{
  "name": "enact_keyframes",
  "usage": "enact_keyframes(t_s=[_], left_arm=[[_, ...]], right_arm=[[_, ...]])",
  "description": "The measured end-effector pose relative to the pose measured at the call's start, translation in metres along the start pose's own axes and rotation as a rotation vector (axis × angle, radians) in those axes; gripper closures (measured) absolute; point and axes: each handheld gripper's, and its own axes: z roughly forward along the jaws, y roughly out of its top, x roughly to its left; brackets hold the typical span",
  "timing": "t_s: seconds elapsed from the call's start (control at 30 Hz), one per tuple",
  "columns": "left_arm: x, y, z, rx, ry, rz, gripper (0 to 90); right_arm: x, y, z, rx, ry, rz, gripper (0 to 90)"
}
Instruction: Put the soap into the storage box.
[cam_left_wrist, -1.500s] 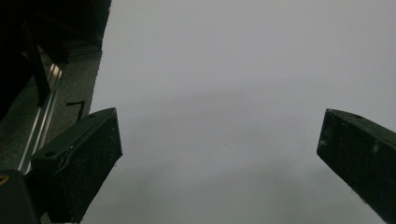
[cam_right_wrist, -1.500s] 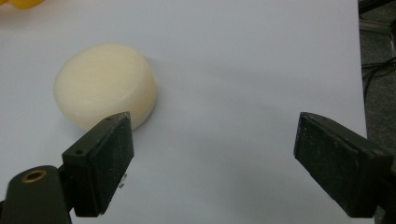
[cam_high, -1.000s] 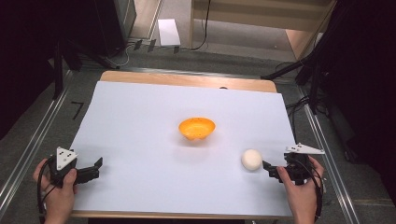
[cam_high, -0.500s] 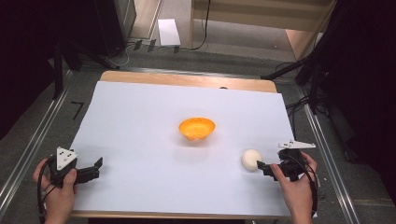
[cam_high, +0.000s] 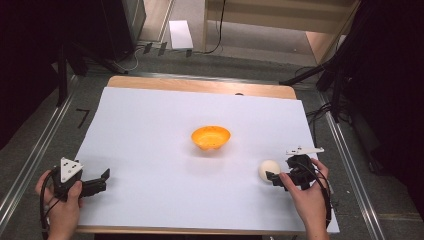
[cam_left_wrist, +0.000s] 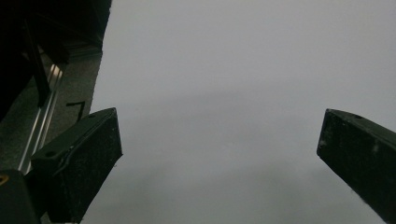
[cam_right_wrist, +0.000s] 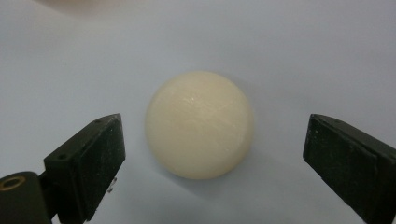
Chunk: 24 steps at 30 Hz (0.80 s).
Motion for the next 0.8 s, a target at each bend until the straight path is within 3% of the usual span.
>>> enact_keyframes(t_s=[0.4, 0.57, 0.8], left_arm=[[0.000, 0.000, 0.000, -0.003, 0.001, 0.000, 0.3], [0.000, 0.000, 0.000, 0.001, 0.003, 0.003, 0.3], [-0.001, 0.000, 0.000, 0.000, 0.003, 0.002, 0.3]], right_arm=[[0.007, 0.006, 0.017, 0.074, 0.006, -0.006, 5.6], [0.009, 0.006, 0.022, 0.090, -0.002, -0.020, 13.2], [0.010, 0.006, 0.031, 0.120, -0.020, -0.009, 16.0]])
